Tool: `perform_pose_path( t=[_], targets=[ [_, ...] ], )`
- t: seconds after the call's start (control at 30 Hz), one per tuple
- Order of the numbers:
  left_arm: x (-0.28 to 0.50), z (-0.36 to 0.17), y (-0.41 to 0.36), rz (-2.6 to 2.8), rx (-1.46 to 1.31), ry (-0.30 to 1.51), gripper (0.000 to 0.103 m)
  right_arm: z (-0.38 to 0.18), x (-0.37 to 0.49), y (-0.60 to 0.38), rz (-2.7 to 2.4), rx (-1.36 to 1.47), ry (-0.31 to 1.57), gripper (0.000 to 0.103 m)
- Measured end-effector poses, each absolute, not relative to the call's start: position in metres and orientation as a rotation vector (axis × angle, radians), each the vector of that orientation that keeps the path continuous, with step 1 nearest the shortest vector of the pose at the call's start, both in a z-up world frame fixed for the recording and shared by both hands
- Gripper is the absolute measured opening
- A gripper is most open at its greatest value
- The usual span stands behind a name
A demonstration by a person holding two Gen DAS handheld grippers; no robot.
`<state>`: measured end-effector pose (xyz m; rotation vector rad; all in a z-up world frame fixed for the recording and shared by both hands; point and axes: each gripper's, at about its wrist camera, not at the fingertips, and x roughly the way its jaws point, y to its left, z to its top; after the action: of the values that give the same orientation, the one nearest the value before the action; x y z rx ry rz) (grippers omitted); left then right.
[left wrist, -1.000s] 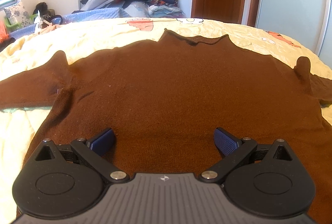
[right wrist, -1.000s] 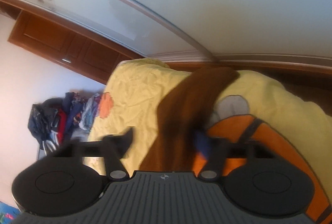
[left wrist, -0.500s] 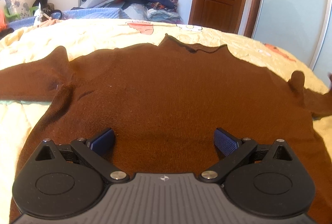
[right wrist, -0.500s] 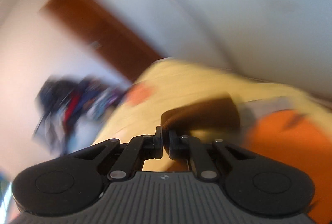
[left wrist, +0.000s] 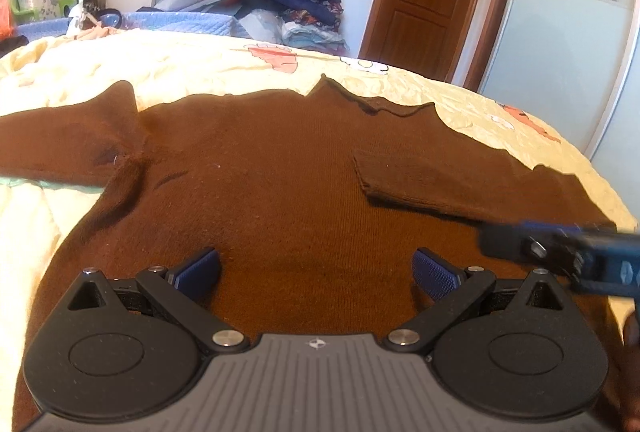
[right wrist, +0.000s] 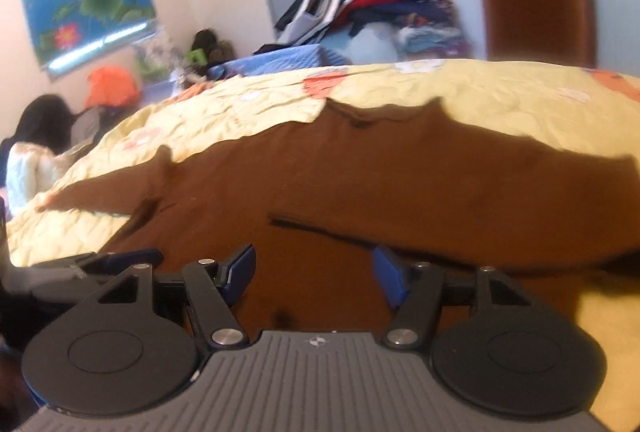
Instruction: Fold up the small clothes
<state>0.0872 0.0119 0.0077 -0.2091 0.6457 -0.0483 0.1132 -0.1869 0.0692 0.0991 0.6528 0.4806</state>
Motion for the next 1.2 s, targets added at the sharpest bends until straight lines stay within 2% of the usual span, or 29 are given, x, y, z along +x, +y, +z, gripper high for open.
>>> perform_pose_path(
  t=[0.23, 0.33, 0.37, 0.4, 0.43, 0.47, 0.5, 0.67, 0.83, 1.07, 1.2],
  targets=[
    [0.15, 0.019, 0.028, -0.21, -0.638, 0.795, 0.103, 0.042, 0.082, -0.237, 0.353, 0.137, 0.615, 0.07],
    [0.182, 0.016, 0.014, -0.202, -0.61, 0.825, 0.1, 0.027, 0.083, -0.233, 0.338, 0.144, 0.636, 0.072],
    [0.189, 0.017, 0.007, -0.195, -0.57, 0.832, 0.089, 0.026, 0.084, -0.233, 0.337, 0.148, 0.633, 0.08],
    [0.195, 0.018, -0.001, -0.201, -0.539, 0.844, 0.068, 0.025, 0.085, -0.233, 0.339, 0.154, 0.642, 0.082],
    [0.2, 0.017, -0.008, -0.197, -0.501, 0.855, 0.052, 0.025, 0.086, -0.233, 0.343, 0.161, 0.641, 0.082],
    [0.206, 0.015, -0.016, -0.171, -0.443, 0.872, 0.017, 0.025, 0.087, -0.234, 0.348, 0.171, 0.642, 0.084],
    [0.211, 0.014, -0.023, -0.13, -0.377, 0.88, 0.008, 0.025, 0.087, -0.234, 0.353, 0.178, 0.641, 0.085],
    [0.2, 0.04, -0.03, -0.078, -0.171, 0.746, 0.005, 0.025, 0.087, -0.235, 0.368, 0.189, 0.643, 0.088],
    [0.181, 0.078, 0.016, 0.029, -0.069, 0.581, 0.005, 0.025, 0.087, -0.232, 0.375, 0.181, 0.646, 0.091],
    [0.181, 0.044, 0.113, 0.269, -0.13, 0.715, 0.005, 0.026, 0.087, -0.228, 0.381, 0.161, 0.651, 0.094],
    [0.177, 0.018, 0.105, 0.262, -0.066, 0.761, 0.005, 0.028, 0.087, -0.225, 0.38, 0.142, 0.657, 0.096]
  ],
)
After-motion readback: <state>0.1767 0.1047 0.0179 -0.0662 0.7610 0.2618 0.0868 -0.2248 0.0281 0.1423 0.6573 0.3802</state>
